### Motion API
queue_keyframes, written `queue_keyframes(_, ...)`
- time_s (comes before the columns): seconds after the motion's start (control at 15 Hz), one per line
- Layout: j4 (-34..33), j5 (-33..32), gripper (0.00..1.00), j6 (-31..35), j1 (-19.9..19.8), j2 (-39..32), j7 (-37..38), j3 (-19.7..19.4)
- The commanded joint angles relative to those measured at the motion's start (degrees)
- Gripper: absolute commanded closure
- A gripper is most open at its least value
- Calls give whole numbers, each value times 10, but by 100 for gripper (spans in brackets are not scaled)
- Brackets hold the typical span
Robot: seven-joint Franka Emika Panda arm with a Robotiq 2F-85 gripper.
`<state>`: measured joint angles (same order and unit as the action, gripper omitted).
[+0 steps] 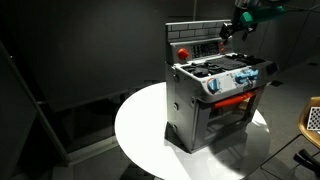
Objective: Press the top right button on the stove
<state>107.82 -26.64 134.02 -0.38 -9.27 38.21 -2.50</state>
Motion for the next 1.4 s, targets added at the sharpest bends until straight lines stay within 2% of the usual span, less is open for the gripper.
queue_keyframes(0.0,-28,-2,0,-11,14,-20,11,-11)
queue_keyframes(0.27,-23,1,0,-16,17,-11,7,-15)
queue_keyframes(0.53,-3,27,0,-51,15,23,-17,-10)
queue_keyframes(1.07,25,108,0,-198,10,112,-121,9)
queue_keyframes(1.33,35,159,0,-278,7,162,-202,15)
